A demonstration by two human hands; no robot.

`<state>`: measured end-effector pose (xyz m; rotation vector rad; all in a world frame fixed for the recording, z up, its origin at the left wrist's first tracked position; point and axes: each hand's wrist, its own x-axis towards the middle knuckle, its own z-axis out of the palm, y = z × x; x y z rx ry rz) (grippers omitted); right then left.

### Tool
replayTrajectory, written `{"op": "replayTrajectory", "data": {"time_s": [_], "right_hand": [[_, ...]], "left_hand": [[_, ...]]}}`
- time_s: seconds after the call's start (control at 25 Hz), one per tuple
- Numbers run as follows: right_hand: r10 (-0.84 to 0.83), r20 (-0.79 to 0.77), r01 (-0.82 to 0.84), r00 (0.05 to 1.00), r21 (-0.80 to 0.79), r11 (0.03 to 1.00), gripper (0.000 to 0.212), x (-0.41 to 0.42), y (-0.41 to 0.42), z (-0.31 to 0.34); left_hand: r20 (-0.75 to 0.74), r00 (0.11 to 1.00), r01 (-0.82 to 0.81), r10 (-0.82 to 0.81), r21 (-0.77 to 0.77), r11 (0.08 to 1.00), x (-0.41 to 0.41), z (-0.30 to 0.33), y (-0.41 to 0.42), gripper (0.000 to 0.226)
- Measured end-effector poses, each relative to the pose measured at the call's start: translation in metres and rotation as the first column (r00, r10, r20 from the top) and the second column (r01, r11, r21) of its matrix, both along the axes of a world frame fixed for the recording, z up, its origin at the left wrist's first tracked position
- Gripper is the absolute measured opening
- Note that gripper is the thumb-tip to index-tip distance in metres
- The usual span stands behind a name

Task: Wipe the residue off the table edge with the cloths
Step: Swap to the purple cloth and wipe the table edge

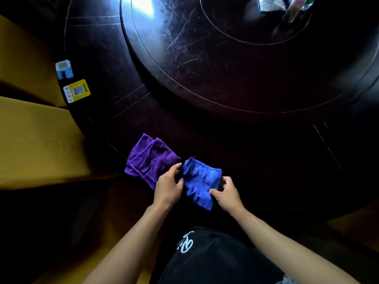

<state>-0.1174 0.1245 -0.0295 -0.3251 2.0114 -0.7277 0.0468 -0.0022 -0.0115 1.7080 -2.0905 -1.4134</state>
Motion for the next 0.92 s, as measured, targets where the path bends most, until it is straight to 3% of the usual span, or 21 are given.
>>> {"op": "replayTrajectory", "data": {"time_s": [0.16,0.28,0.36,0.48,0.64,0.72,0.8,0.92], "right_hand": [[0.109,-0.266,-0.071,0.958,0.151,0.986,0.041,-0.009,-0.002,0.012],[0.148,-0.456,-0.139,0.877,0.053,0.989,0.029,-0.008,-0.023,0.024],[0.274,-0.546,-0.343,0.792,-0.026,0.939,0.022,0.005,-0.054,0.027],[0.475,-0.597,-0.579,0.646,0.022,0.815,0.027,0.034,-0.113,0.028],[0.666,-0.549,-0.612,0.504,0.317,0.724,0.051,0.066,-0.167,0.021],[0.676,-0.539,-0.582,0.503,0.367,0.725,0.052,0.074,-0.177,0.016],[0.649,-0.509,-0.561,0.566,0.34,0.755,0.048,0.074,-0.181,0.012],[0.61,-0.397,-0.585,0.686,0.199,0.786,0.035,0.063,-0.182,0.01]], "left_hand": [[0.102,0.995,0.034,-0.018,-0.16,0.986,0.024,0.002,0.001,0.031],[0.151,0.981,-0.08,0.123,-0.264,0.961,0.043,0.001,-0.014,0.023],[0.195,0.961,-0.13,0.198,-0.313,0.941,0.053,-0.001,-0.033,0.023],[0.386,0.89,-0.109,0.243,-0.337,0.935,0.061,-0.004,-0.065,0.048],[0.534,0.827,-0.033,0.174,-0.263,0.964,0.062,-0.008,-0.099,0.085],[0.553,0.821,0.009,0.143,-0.262,0.965,0.061,-0.01,-0.108,0.084],[0.515,0.848,-0.023,0.127,-0.205,0.979,0.058,-0.011,-0.112,0.078],[0.392,0.908,-0.113,0.151,-0.118,0.987,0.053,-0.012,-0.114,0.042]]}}
